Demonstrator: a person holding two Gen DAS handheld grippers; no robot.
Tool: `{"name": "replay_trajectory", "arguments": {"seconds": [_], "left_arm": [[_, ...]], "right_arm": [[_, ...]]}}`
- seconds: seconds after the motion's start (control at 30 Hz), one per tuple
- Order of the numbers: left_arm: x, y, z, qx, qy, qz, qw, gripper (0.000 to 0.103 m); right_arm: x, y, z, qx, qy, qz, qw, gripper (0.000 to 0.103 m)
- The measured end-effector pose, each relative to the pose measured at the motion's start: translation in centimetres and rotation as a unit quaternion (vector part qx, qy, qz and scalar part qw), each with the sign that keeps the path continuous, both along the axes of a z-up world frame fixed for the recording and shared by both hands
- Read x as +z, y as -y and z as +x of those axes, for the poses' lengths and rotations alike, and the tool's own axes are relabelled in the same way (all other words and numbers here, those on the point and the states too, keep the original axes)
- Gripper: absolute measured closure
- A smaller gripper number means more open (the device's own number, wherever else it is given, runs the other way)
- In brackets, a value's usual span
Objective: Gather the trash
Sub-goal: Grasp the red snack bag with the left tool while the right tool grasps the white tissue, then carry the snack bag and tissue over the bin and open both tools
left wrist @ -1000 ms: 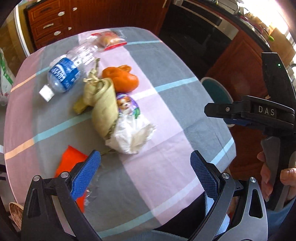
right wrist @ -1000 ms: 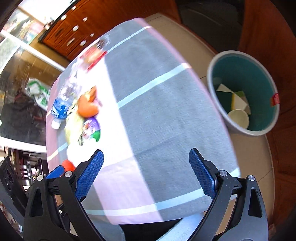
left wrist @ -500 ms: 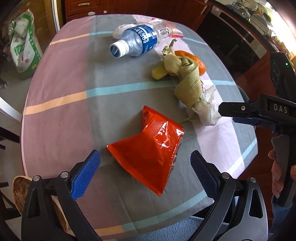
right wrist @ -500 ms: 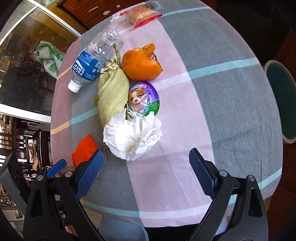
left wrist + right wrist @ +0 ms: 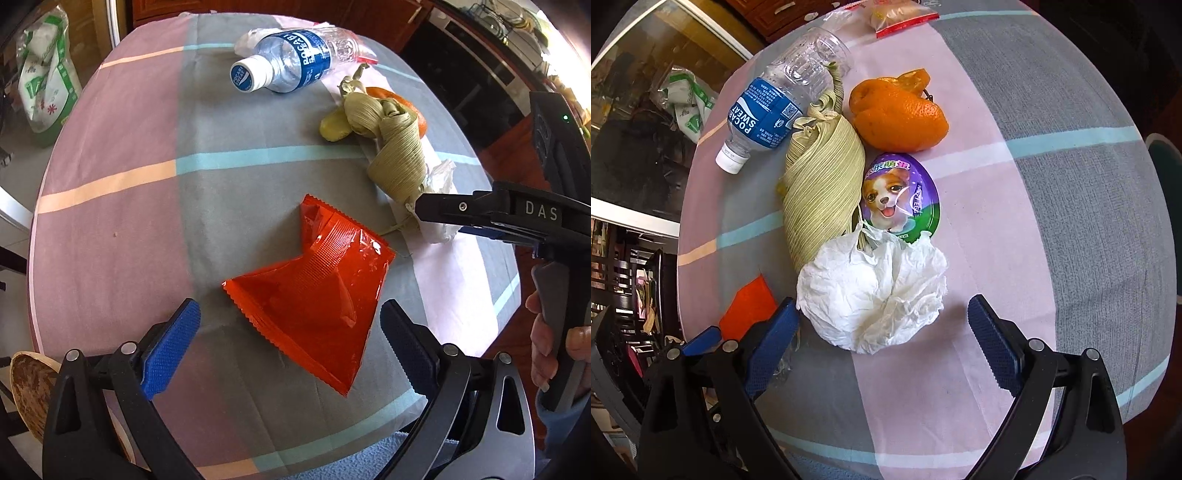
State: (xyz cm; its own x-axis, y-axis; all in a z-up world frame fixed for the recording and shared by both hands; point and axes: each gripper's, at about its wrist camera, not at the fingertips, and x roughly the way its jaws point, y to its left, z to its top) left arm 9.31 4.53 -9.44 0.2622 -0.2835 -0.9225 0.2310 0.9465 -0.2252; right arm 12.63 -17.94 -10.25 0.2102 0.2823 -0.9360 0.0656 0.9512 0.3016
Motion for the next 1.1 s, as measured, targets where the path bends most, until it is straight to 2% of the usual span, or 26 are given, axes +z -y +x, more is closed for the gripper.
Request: {"name": "replay_trajectory", "arguments": {"seconds": [0.03,0.1,0.13,0.17,0.23,0.37,0.5,0.53,0.63,0.73,0.8,0.97,1.1], "left_arm": [[-0.1,0.0,0.0,0.0,-0.001,0.0,1.0,0.005],[-0.1,0.1,-0.1,-0.003,-0.002,0.003,1.0,0.005],[-0.2,0.2,-0.1,-0.004,-0.001,0.006,1.0,0.005],[-0.2,0.3,-0.1,-0.006,0.0,0.01,0.9999,0.005],[-0.2,0.6,-0.3,-0.01,0.001,0.016,0.9998,0.005],[-0.4,1.8,-0.5,-0.027,0.002,0.026,0.9993,0.004],[-0.2,2.8,-1.0,-0.041,0.026,0.036,0.9982,0.007],[-0.1,3.1,-1.1,-0.045,0.033,0.041,0.9976,0.02],[0.0,3.7,-1.2,-0.051,0.036,0.057,0.9964,0.047],[0.5,3.4,-1.1,-0.036,0.04,0.057,0.9969,0.062],[0.9,2.7,-0.9,-0.019,0.039,0.052,0.9977,0.067],[2.1,1.4,-0.5,0.007,0.033,0.041,0.9986,0.069],[3.6,1.8,-0.6,0.005,0.04,0.031,0.9987,0.069]], "right_arm": [[-0.1,0.0,0.0,0.003,-0.001,0.005,1.0,0.035],[-0.1,0.0,-0.1,0.008,0.001,0.004,1.0,0.047],[0.0,0.1,-0.2,0.014,0.003,0.009,1.0,0.063],[0.1,0.1,-0.1,0.017,-0.001,0.013,1.0,0.07],[0.3,0.3,-0.3,0.019,0.005,0.012,1.0,0.073],[0.6,0.9,-0.6,0.02,0.008,0.012,1.0,0.074],[0.5,2.0,-1.0,0.011,0.006,0.018,1.0,0.074],[0.4,2.2,-1.0,0.01,0.005,0.021,1.0,0.074],[0.3,2.7,-1.3,0.008,0.005,0.025,1.0,0.074],[0.4,2.9,-1.5,0.008,0.008,0.028,1.0,0.074],[0.5,3.1,-1.6,0.008,0.012,0.027,1.0,0.074],[1.2,3.9,-1.8,0.004,0.025,0.036,0.999,0.074],[1.8,5.1,-2.0,-0.008,0.036,0.046,0.998,0.074]]}}
